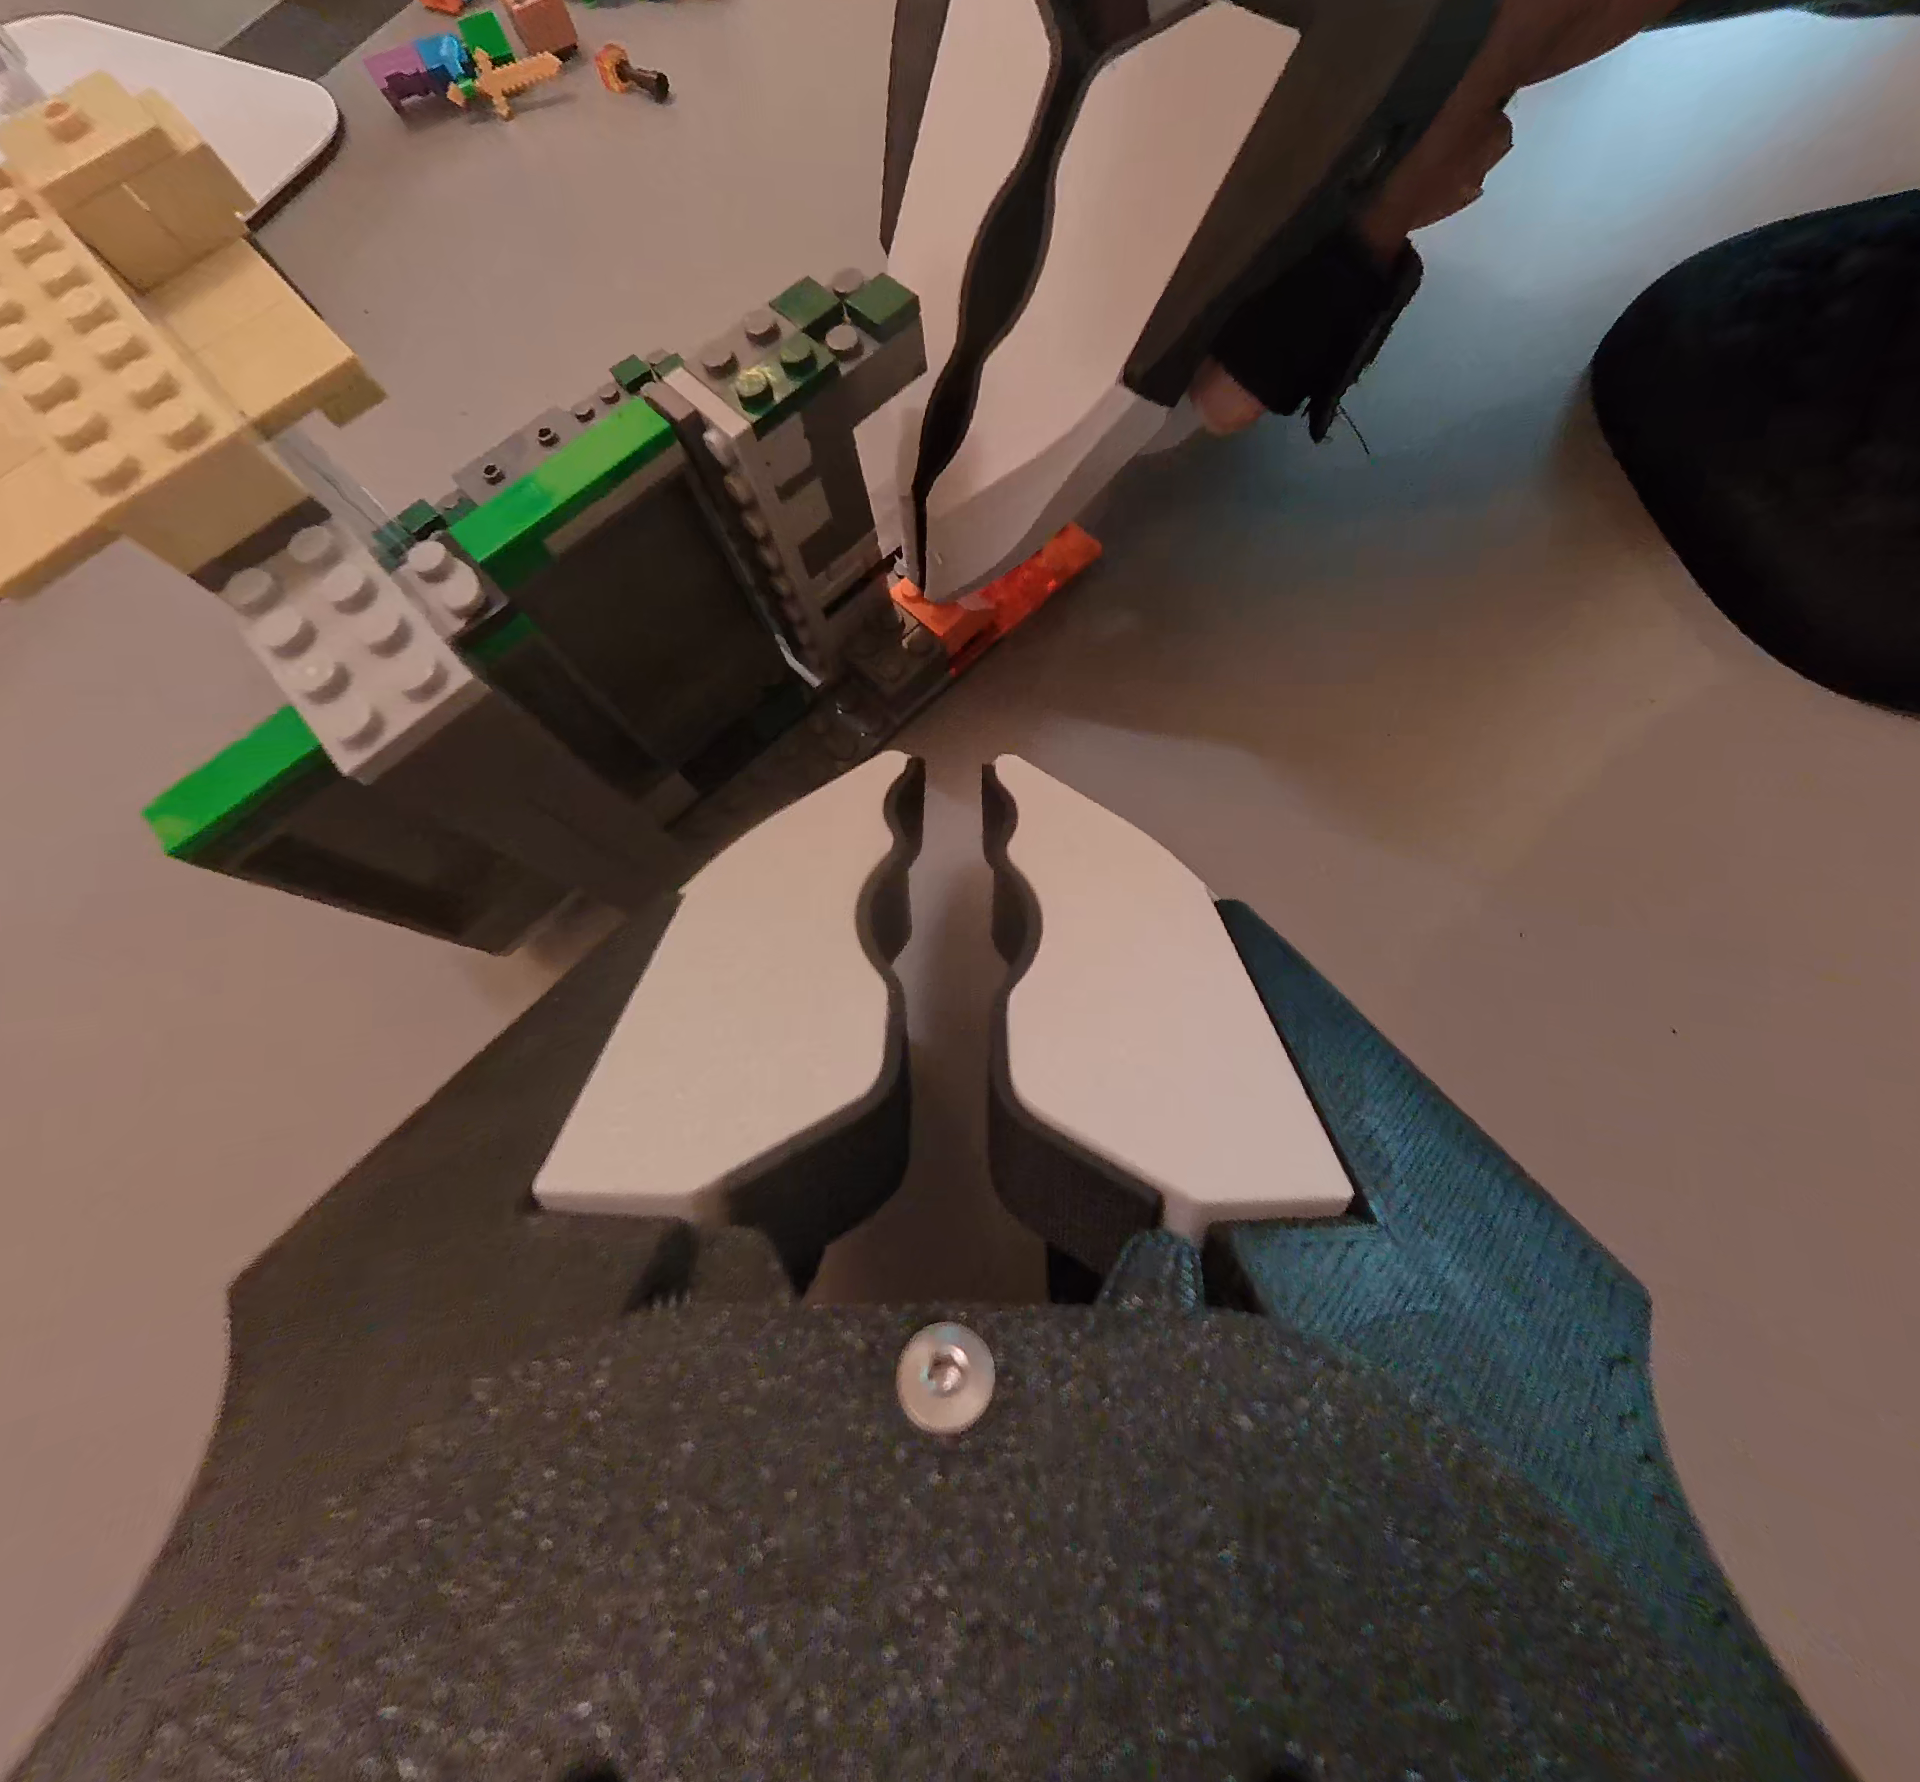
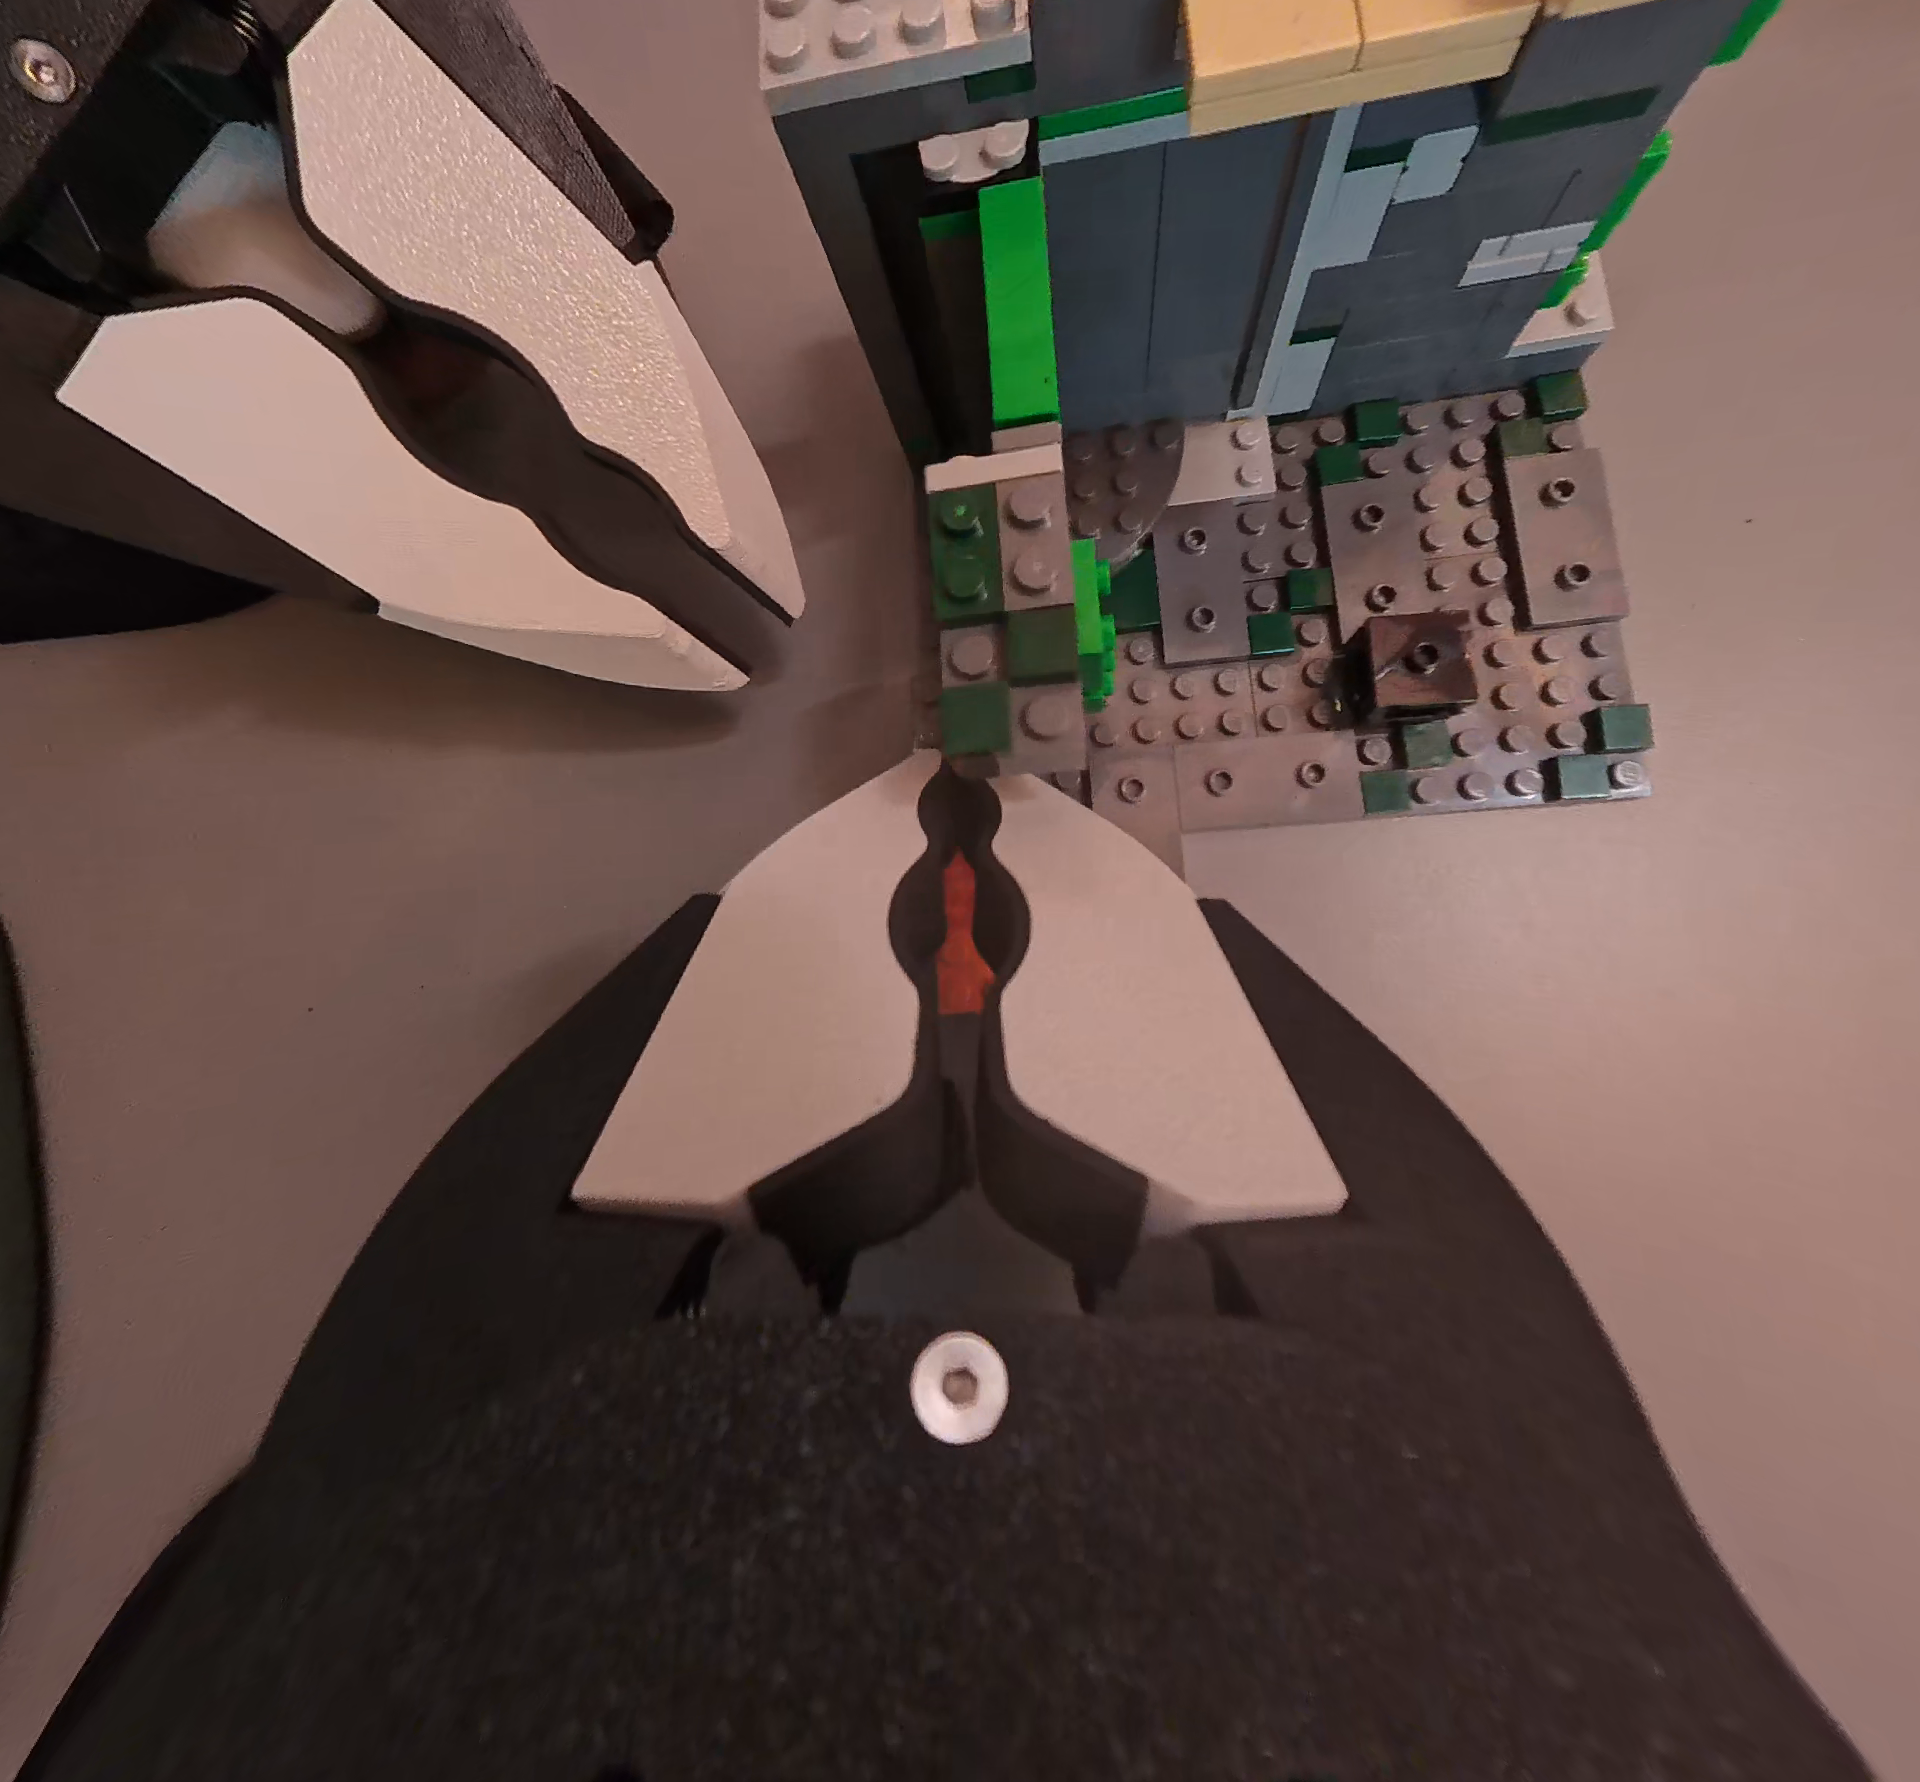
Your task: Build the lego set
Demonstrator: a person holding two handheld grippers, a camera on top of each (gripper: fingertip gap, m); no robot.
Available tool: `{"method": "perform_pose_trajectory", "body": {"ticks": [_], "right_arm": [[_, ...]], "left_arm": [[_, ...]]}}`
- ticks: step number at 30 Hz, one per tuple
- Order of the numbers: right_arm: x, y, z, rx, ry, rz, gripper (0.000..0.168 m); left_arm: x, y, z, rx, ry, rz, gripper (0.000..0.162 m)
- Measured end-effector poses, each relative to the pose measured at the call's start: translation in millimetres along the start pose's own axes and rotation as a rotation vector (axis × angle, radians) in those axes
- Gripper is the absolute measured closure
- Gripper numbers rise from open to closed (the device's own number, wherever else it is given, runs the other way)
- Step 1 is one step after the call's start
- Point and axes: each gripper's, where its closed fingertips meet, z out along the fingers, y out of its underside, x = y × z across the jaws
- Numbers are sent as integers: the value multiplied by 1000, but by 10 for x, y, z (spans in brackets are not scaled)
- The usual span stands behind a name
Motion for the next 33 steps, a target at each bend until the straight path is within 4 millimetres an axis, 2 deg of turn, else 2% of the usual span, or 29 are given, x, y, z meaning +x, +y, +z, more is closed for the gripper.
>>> {"method": "perform_pose_trajectory", "body": {"ticks": [7,9,11,14,16,19,20,22,23,24,27,33], "right_arm": [[-1,11,19,2,-21,0,168],[21,139,60,-67,4,-18,164],[26,24,25,35,28,-24,168],[48,-154,-185,127,71,-61,168],[80,-183,-259,128,100,-73,168],[66,-151,-229,109,136,-110,168],[33,-140,-192,110,134,-118,140],[-2,-109,-110,102,136,-106,122],[-14,-100,-74,100,137,-100,119],[-23,-84,-41,89,141,-102,122],[-25,-49,31,59,154,-102,147],[14,-41,52,35,166,-98,152]], "left_arm": [[10,7,21,-6,6,3,152],[6,6,20,-4,7,1,152],[-1,2,15,0,7,-5,152],[-7,3,14,3,10,-14,152],[-5,7,22,0,13,-14,152],[-5,8,28,-2,12,-11,152],[-9,7,26,-1,11,-13,152],[-17,7,22,1,8,-18,152],[-20,7,21,1,7,-19,152],[-20,9,22,1,6,-20,152],[-19,9,22,0,7,-19,152],[-22,-5,7,10,16,-28,152]]}}
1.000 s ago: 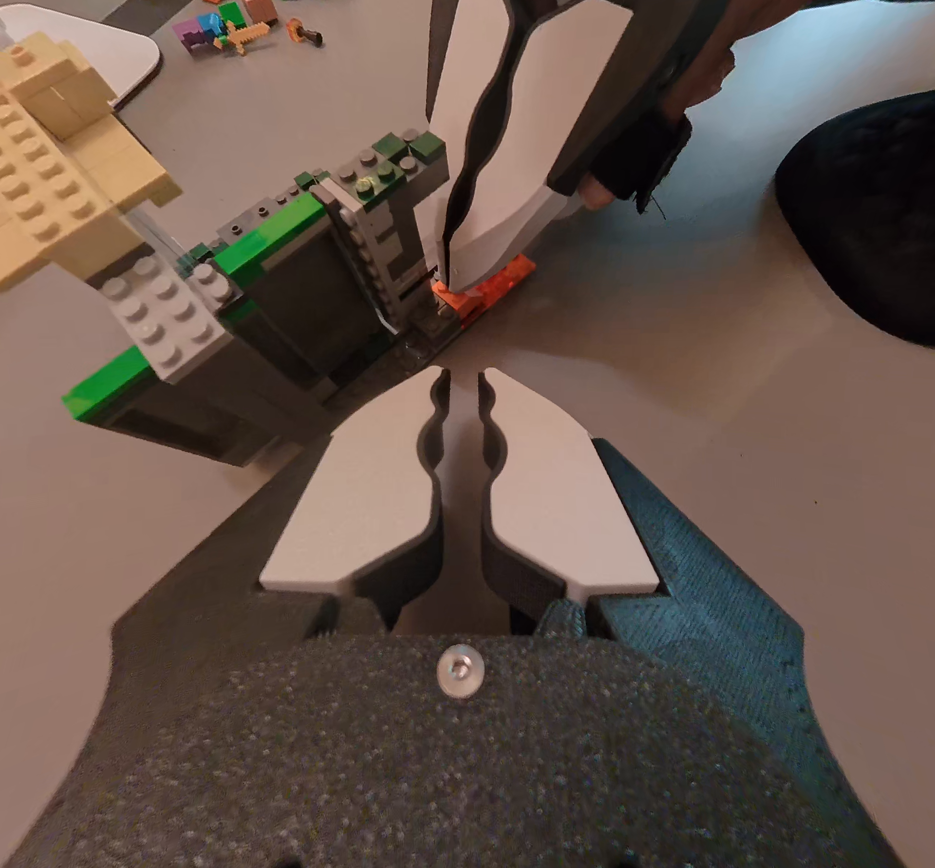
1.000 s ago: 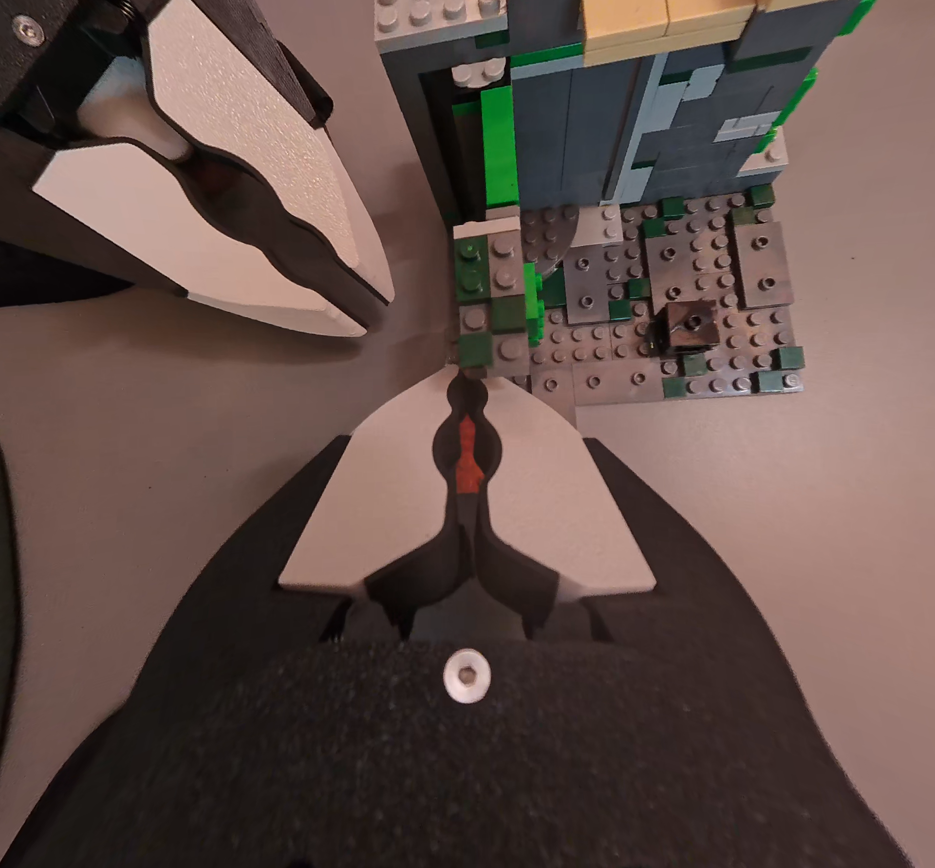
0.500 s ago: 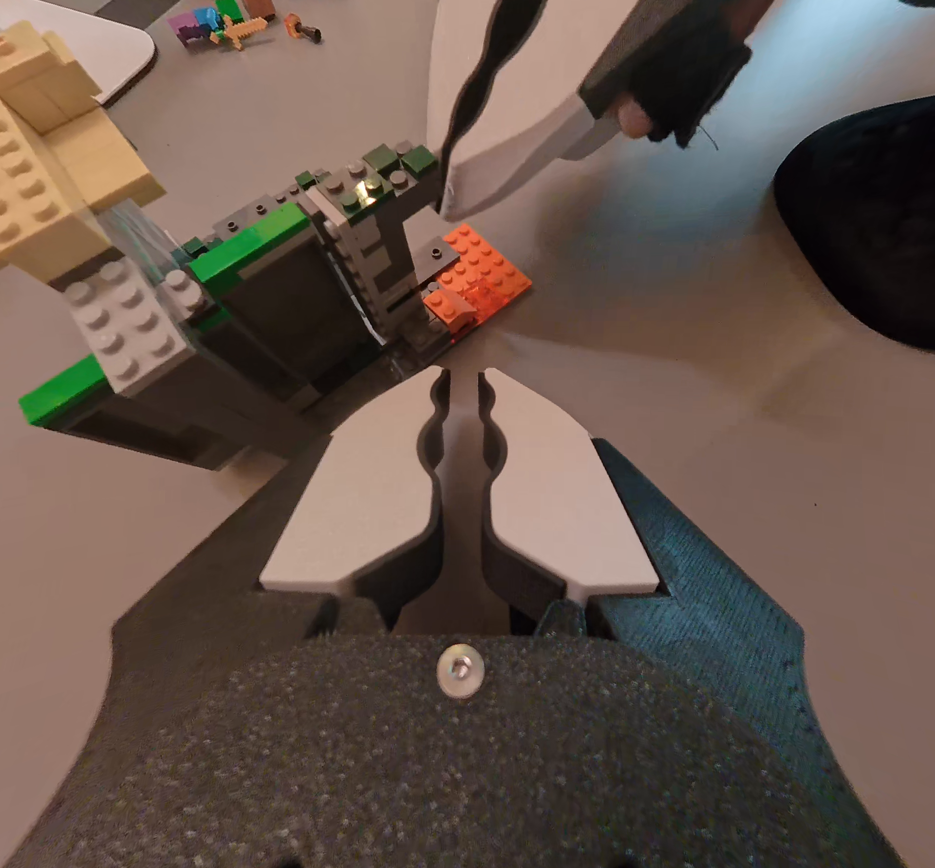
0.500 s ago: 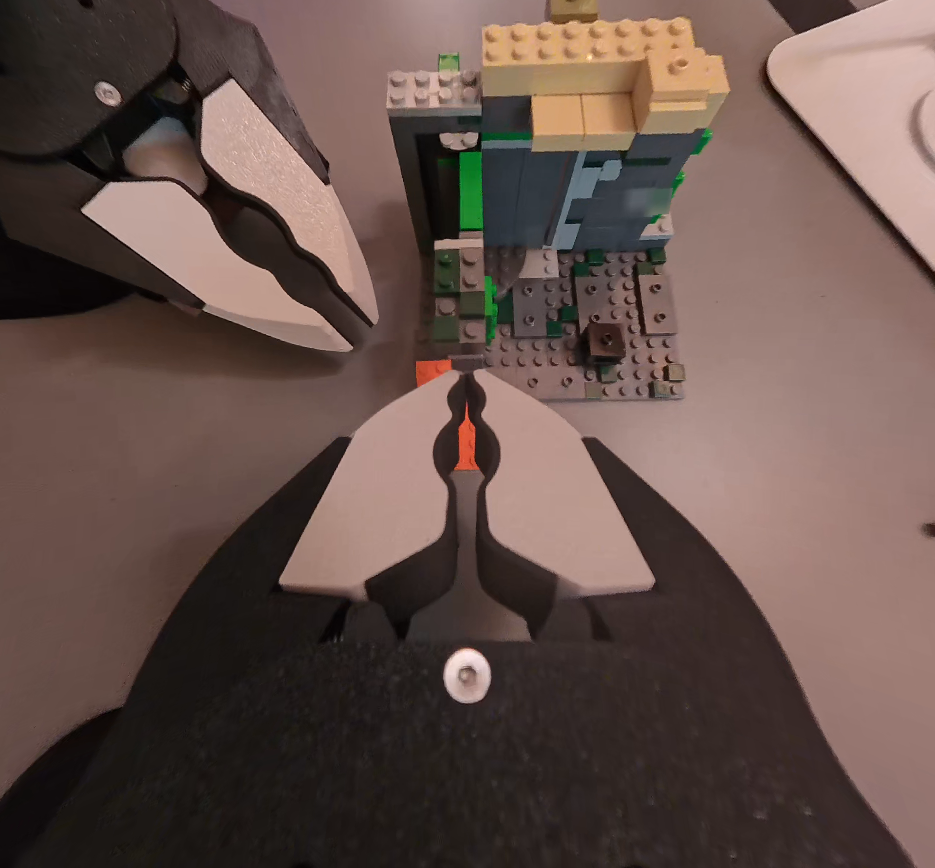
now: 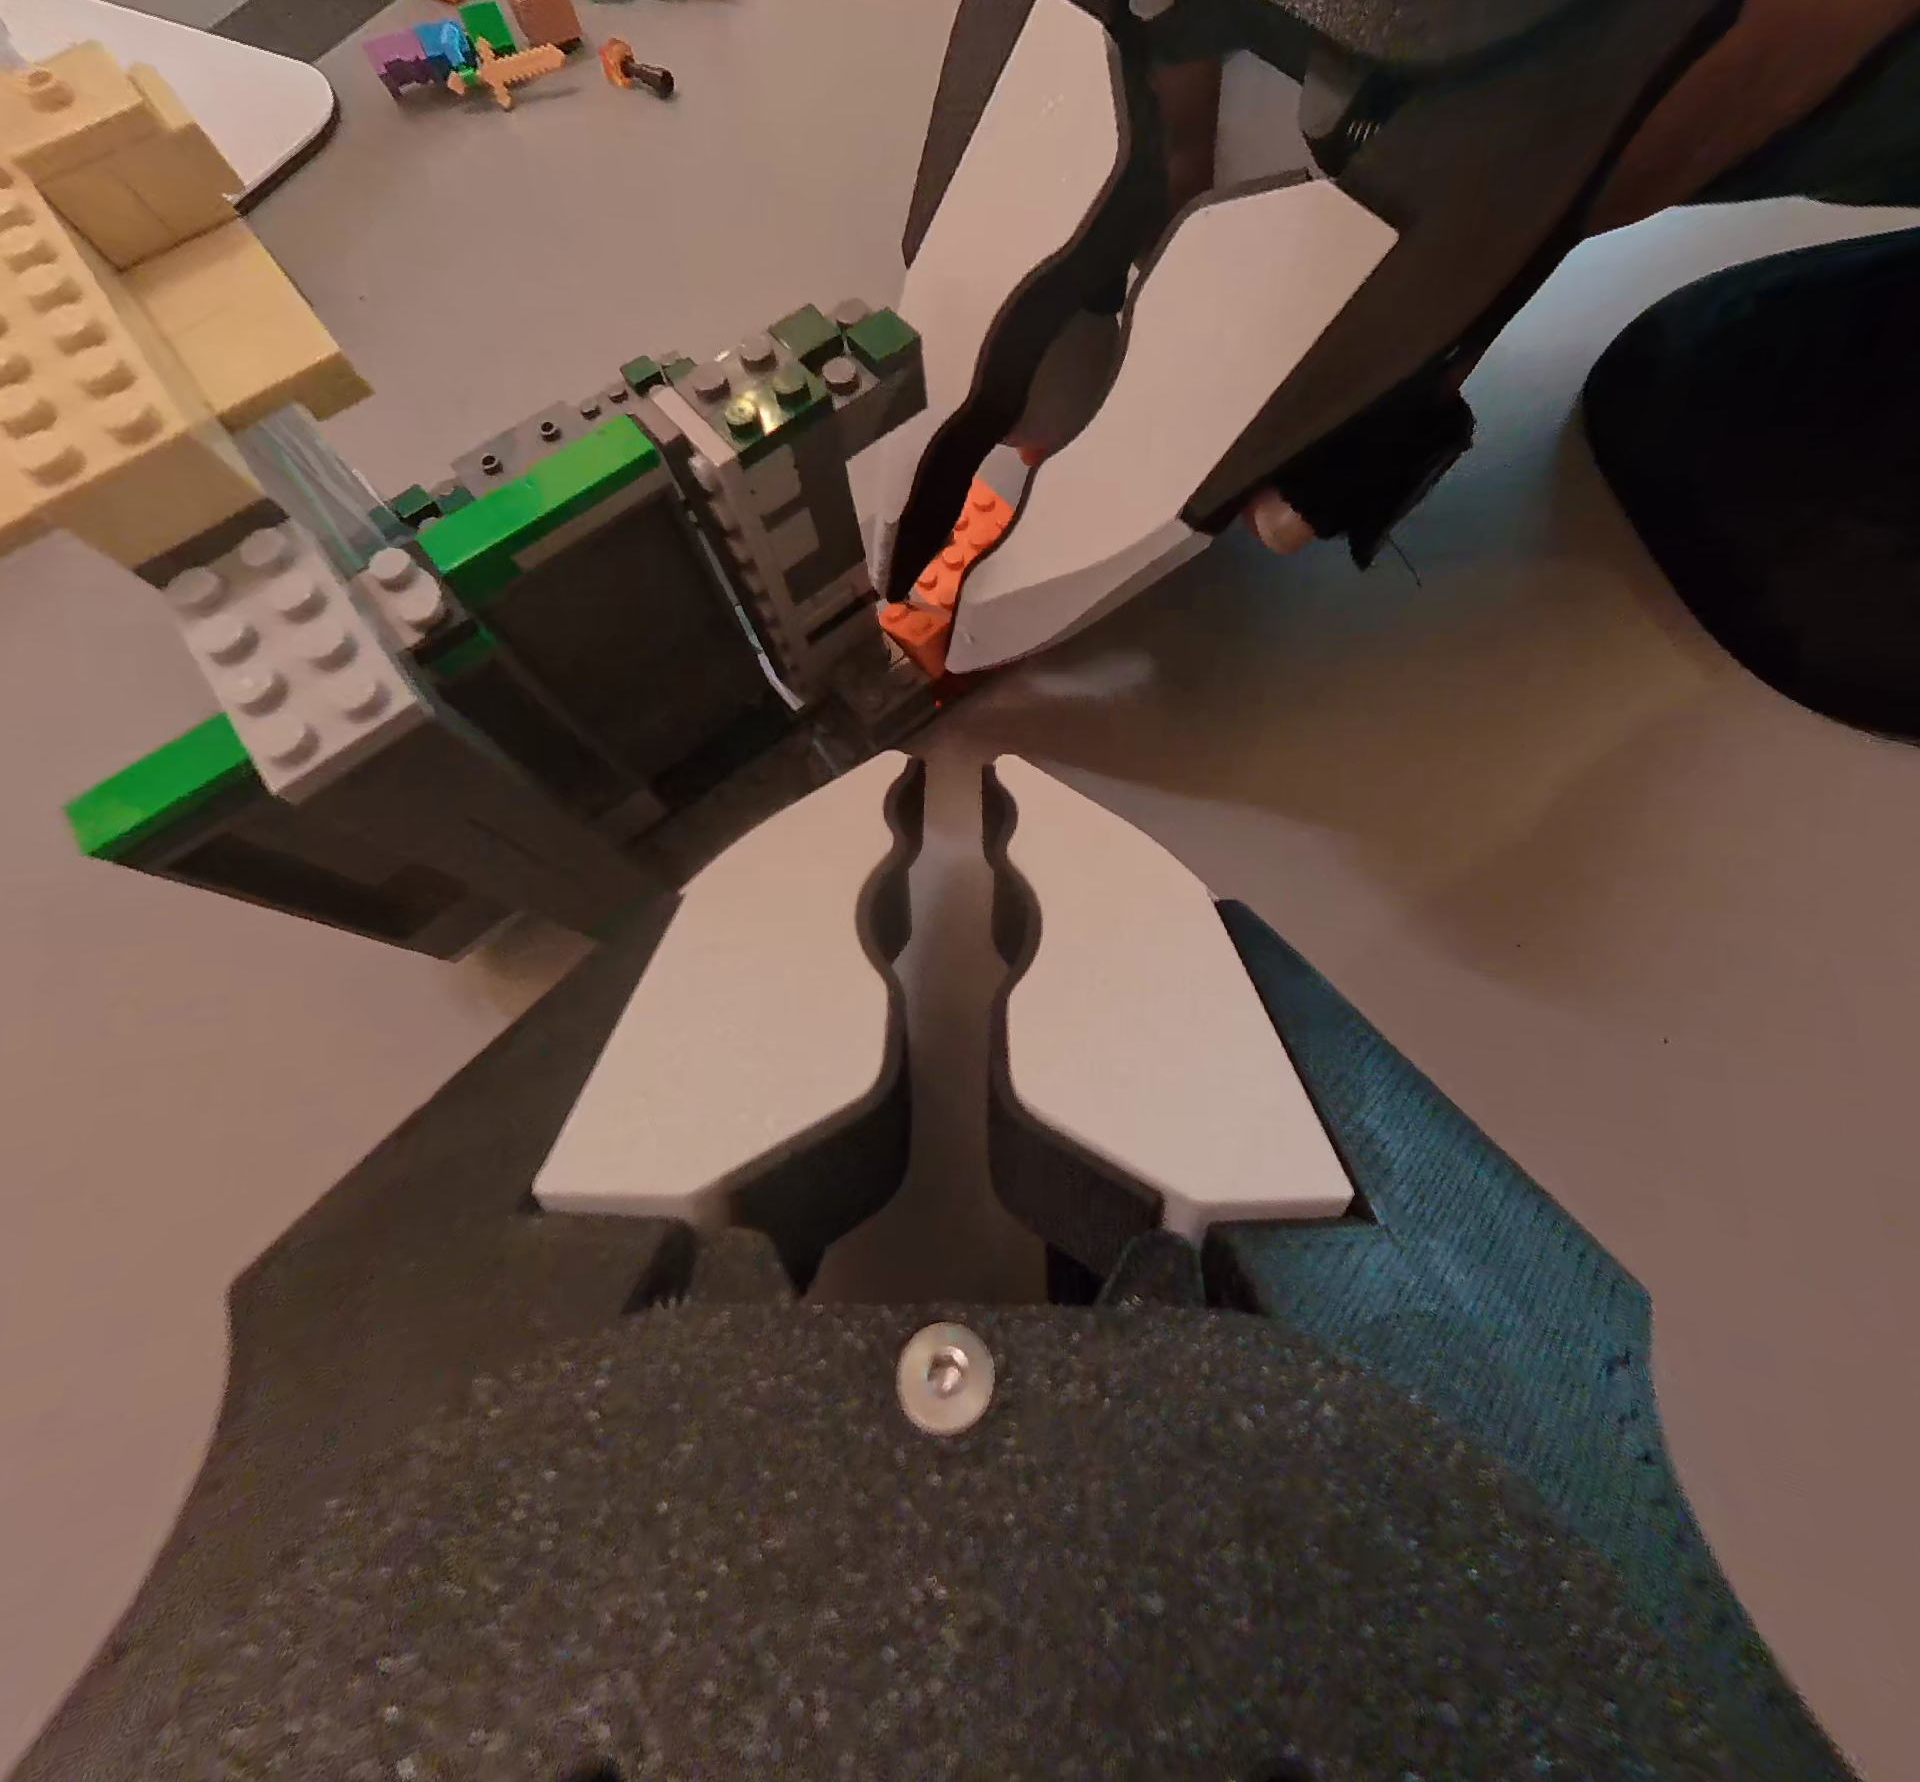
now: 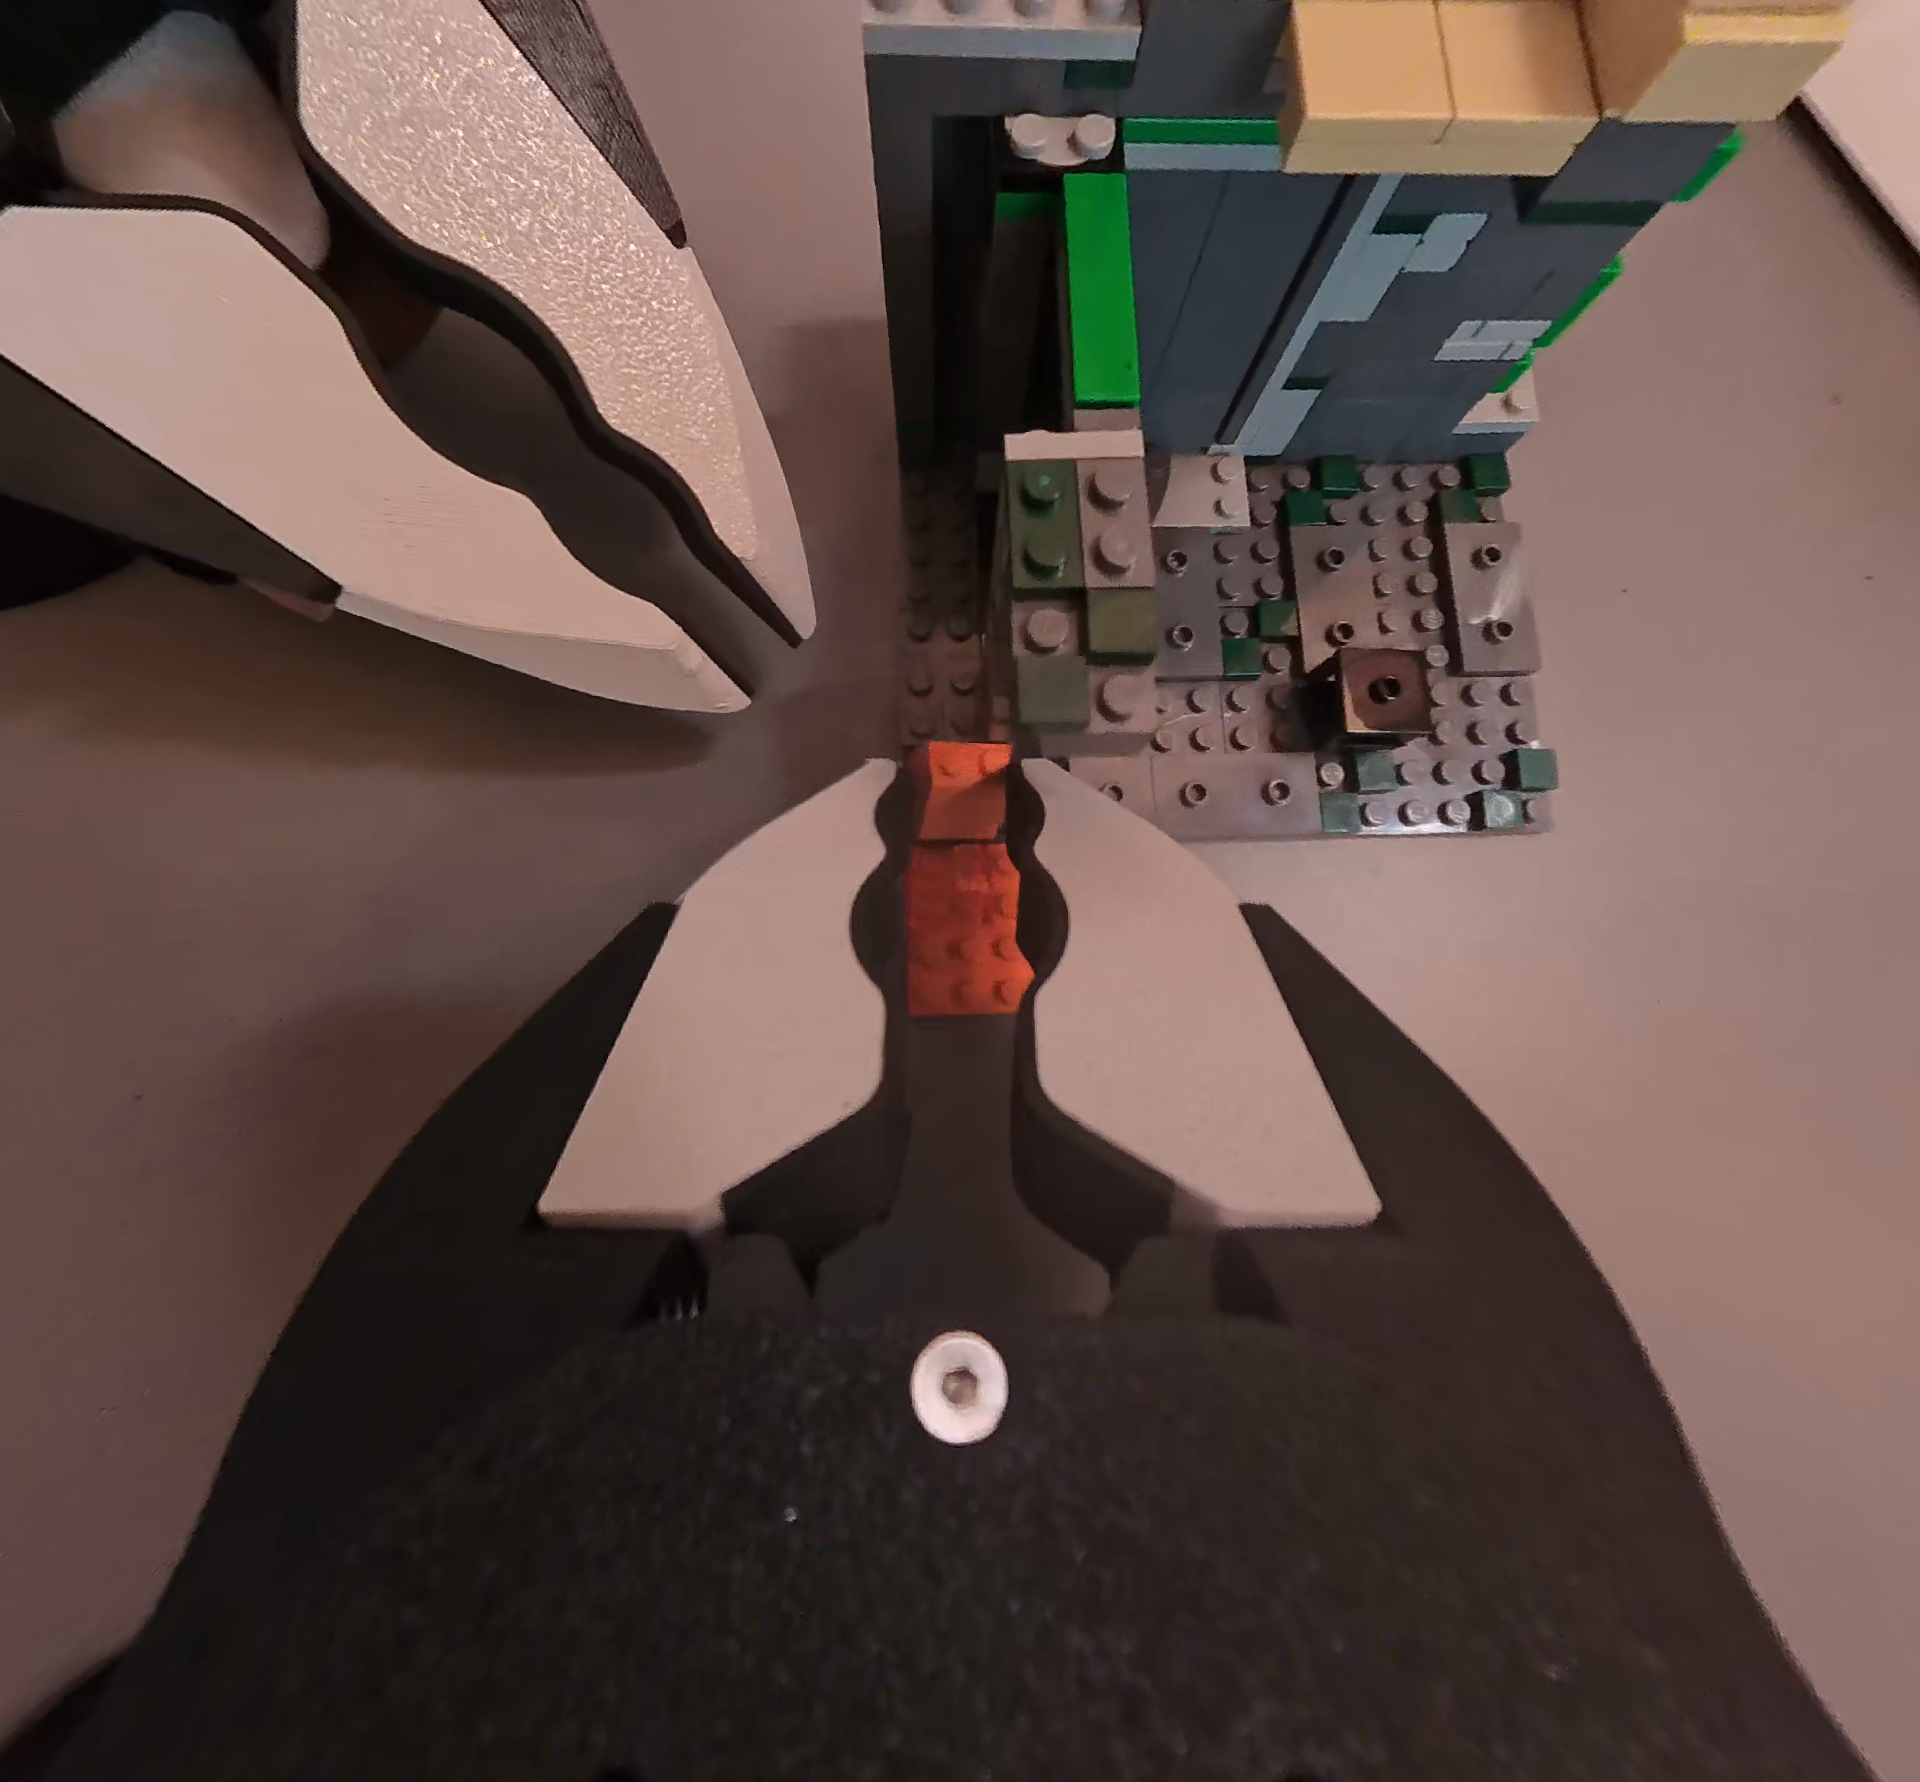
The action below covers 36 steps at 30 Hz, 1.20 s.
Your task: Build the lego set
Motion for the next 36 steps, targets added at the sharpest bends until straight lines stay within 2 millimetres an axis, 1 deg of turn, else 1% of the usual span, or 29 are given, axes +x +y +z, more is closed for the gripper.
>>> {"method": "perform_pose_trajectory", "body": {"ticks": [3,6,14,20,22,25,31,36], "right_arm": [[-6,-1,-2,-2,-14,16,151],[-14,10,3,-1,-29,37,144],[-7,-18,2,38,-117,131,143],[41,22,34,15,-106,126,144],[35,25,51,7,-107,122,146],[21,11,47,9,-110,110,153],[-58,-10,34,14,-104,78,153],[-55,3,47,-7,-55,58,153]], "left_arm": [[-2,-3,-9,4,2,-2,152],[-9,-6,-18,7,3,-6,152],[-18,-5,-27,11,4,-11,152],[-18,-1,-26,9,5,-11,152],[-17,-1,-26,8,5,-11,152],[-20,-2,-29,10,6,-14,152],[-27,-2,-33,11,5,-15,152],[-23,-4,-37,12,5,-12,152]]}}
